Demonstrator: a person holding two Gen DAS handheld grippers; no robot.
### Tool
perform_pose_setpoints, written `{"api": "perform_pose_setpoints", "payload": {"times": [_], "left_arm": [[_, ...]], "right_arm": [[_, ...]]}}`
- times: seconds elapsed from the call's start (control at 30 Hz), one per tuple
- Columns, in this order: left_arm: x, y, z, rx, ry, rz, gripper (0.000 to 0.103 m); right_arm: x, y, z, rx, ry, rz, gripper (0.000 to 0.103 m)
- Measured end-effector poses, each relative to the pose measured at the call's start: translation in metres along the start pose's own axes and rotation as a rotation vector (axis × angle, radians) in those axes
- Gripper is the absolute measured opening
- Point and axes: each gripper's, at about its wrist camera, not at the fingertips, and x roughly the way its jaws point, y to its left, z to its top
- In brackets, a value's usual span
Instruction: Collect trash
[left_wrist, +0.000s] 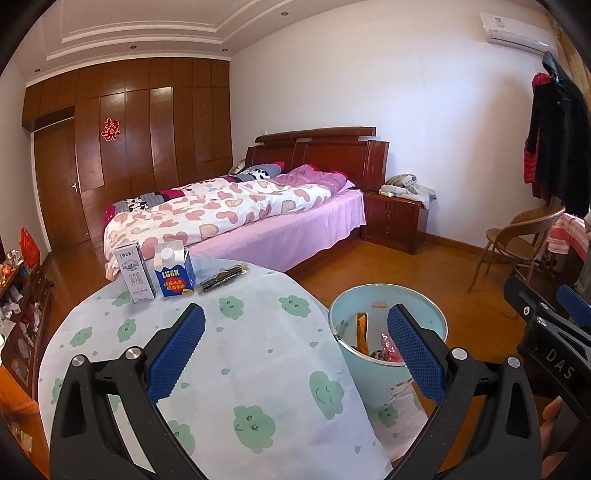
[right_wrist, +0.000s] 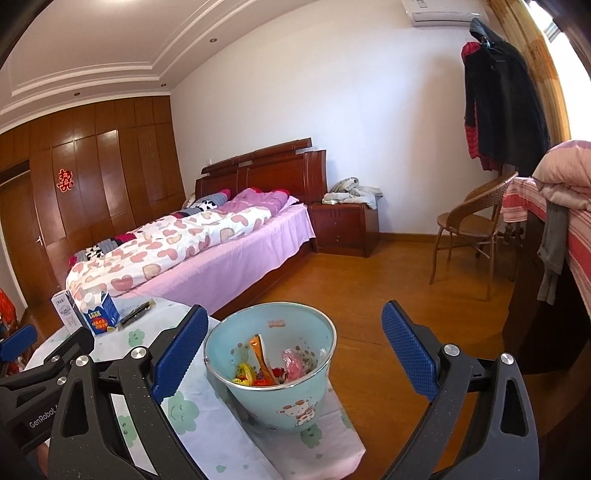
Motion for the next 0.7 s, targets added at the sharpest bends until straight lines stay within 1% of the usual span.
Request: {"api": "perform_pose_setpoints", "payload": {"times": [0.37, 0.7], "left_arm": [[0.0005, 0.0004, 0.0005, -0.006, 0.001, 0.001, 0.097], [-0.0005, -0.0029, 0.0013, 0.014, -0.013, 0.020, 0.097]], "right_arm": [[0.0012, -0.0008, -0.0014, -0.002, 0.006, -0.002, 0.093], [0.0009, -0.0021, -0.0019, 0.003, -0.002, -0.006, 0.093]]}}
